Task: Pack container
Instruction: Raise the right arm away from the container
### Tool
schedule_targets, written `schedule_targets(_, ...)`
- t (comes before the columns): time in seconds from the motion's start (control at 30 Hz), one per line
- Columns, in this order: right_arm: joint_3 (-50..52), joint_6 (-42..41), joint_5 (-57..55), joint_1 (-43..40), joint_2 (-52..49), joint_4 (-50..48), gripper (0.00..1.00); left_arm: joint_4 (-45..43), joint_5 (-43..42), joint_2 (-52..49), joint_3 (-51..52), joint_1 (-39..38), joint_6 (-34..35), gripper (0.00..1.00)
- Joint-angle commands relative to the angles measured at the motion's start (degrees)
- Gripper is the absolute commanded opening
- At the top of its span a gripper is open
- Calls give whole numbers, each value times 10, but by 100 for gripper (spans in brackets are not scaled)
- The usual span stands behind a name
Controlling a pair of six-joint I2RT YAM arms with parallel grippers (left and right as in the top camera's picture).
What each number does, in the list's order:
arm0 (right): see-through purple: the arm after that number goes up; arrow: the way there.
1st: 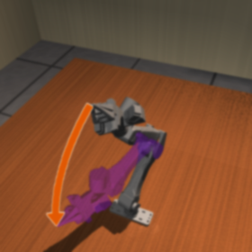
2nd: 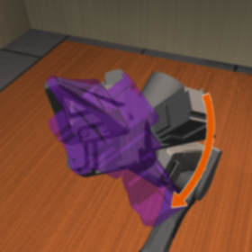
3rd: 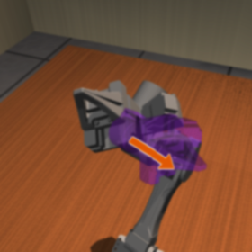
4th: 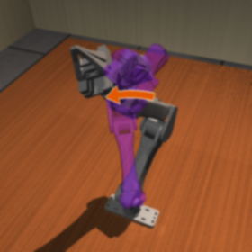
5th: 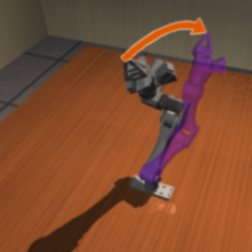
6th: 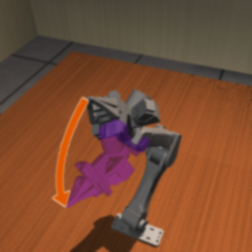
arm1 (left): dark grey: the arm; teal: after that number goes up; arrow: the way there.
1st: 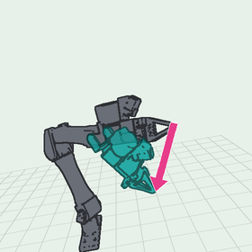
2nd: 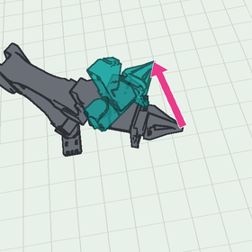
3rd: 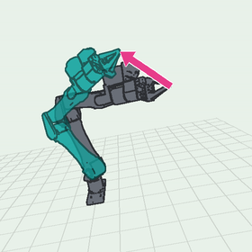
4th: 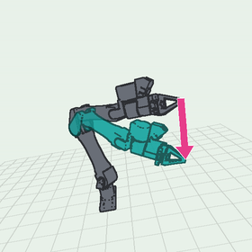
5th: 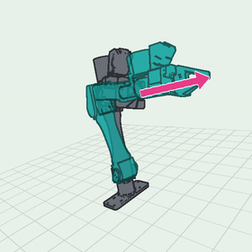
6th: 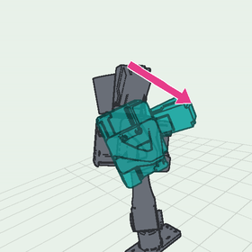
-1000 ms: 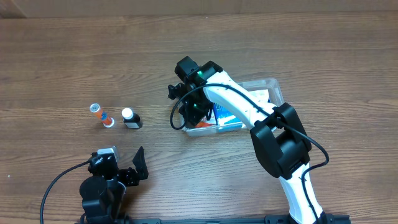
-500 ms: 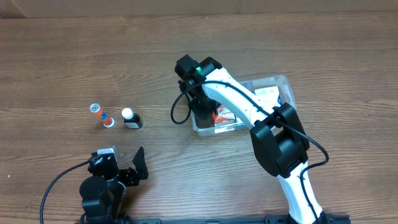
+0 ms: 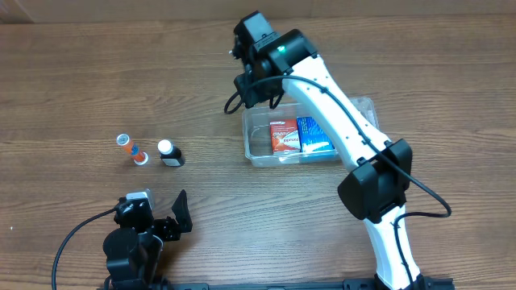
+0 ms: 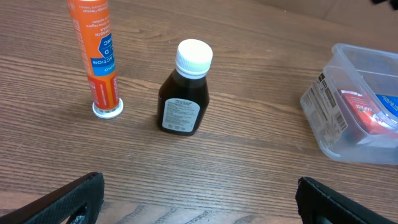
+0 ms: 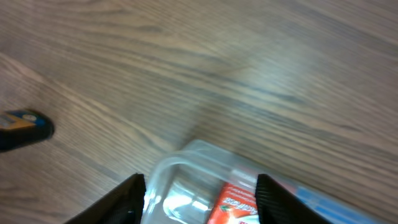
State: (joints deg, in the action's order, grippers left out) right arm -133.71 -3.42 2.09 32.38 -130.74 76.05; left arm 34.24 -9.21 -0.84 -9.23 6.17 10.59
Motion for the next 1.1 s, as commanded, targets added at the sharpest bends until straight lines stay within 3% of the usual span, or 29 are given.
schedule_targets(0.0, -14, -66, -12, -89, 77, 17, 65, -2, 4, 6, 3, -2, 8, 100)
schedule_targets(0.13, -13, -130, -12, -231, 79, 67, 68, -2, 4, 6, 3, -2, 8, 100)
schedule_targets(0.3, -13, -127, -16, -432, 78, 61, 75, -2, 4, 6, 3, -2, 8, 100)
schedule_targets(0.37, -13, -133, -14, -494, 78, 63, 100, -2, 4, 6, 3, -2, 8, 100)
schedule_targets(0.47, -13, -133, -3, -552, 78, 66, 100, -2, 4, 6, 3, -2, 8, 100)
schedule_targets(1.07, -13, -133, -3, -568, 78, 40, 100, -8, 4, 6, 3, -2, 8, 100)
